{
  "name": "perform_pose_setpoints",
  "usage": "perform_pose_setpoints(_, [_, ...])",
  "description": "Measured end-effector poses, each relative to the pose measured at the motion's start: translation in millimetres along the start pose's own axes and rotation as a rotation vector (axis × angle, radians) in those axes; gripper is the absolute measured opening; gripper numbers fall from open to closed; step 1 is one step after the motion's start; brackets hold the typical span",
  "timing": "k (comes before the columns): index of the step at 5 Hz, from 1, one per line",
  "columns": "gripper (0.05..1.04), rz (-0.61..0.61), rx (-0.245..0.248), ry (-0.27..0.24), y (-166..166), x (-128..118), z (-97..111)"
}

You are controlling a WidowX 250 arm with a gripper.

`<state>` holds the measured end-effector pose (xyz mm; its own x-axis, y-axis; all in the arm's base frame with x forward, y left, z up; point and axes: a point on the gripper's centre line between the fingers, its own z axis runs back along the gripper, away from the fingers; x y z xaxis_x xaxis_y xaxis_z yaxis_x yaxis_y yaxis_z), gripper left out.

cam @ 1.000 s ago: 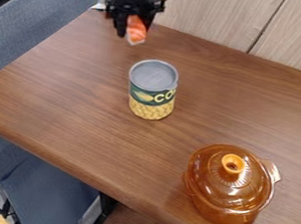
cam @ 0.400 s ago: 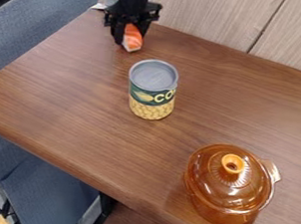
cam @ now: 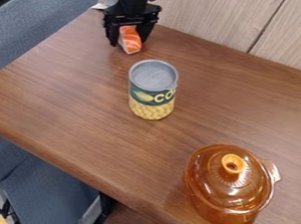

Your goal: Move sushi from bottom middle of the table to the top left of the table

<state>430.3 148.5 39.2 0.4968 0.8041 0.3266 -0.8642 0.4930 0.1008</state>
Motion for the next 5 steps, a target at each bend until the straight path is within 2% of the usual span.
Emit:
perform_pose_setpoints(1, [1.005,-0.002,-0.002,0.000,-0.3,0.0,0.0])
perform_pose_setpoints(2, [1.001,-0.005,-0.013,0.027,-2.0,-4.1,0.7])
perform_pose_setpoints(3, [1.001,0.014,-0.079,0.036,-7.3,-1.8,18.5])
perform_pose_setpoints(4, [1.001,0.026,-0.159,0.002,-3.9,2.6,52.1])
perform_pose_setpoints(5, [1.001,0.039,-0.147,-0.004,4.8,-0.1,42.7])
